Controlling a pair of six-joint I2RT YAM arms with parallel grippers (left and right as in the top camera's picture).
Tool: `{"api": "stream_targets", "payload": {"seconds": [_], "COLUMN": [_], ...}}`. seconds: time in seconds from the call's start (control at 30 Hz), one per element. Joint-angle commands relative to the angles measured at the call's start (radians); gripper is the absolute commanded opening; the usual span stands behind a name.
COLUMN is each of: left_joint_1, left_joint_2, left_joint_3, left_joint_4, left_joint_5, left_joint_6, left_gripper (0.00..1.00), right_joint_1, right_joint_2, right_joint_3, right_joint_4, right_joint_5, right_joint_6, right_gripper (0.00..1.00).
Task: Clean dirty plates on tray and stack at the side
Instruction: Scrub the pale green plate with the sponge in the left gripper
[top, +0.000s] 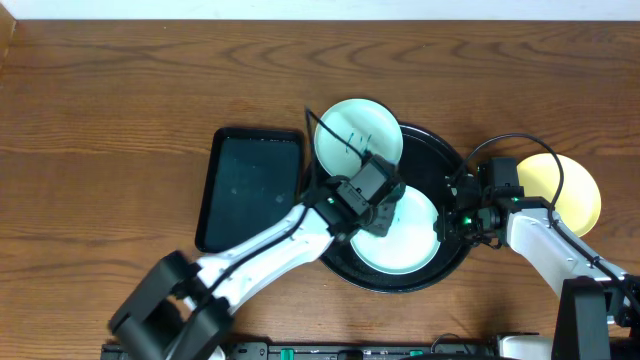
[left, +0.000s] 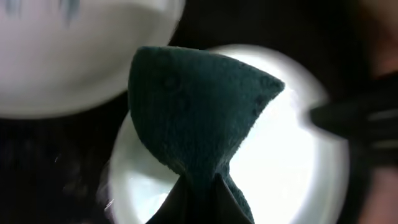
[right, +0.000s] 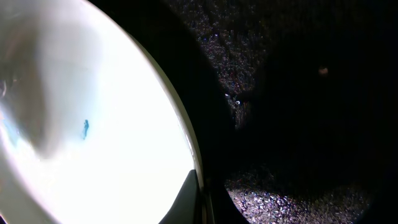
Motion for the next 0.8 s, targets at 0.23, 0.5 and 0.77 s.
{"api": "stream_targets", "payload": {"seconds": [0.23, 0.5, 0.77], "left_joint_1": [-0.038, -0.042, -0.042], "left_joint_2": [0.099, 0.212, 0.113], "left_joint_3": [-0.001, -0.001, 0.0], "left_joint_4": [0.1, 0.011, -0.148], "left_joint_5": [0.082, 0.012, -0.208], "left_joint_6": [-0.024, -0.047, -0.046], "left_gripper": [0.08, 0.08, 0.08], "right_joint_1": [0.011, 0.011, 0.011], "right_joint_2": [0.004, 0.004, 0.004], "right_joint_3": [-0.006, -0.006, -0.006], "right_joint_4": [0.001, -0.002, -0.002], "right_joint_5": [0.0, 0.0, 0.0], "right_joint_6": [0.005, 0.005, 0.005], "right_gripper": [0.01, 0.01, 0.01]}}
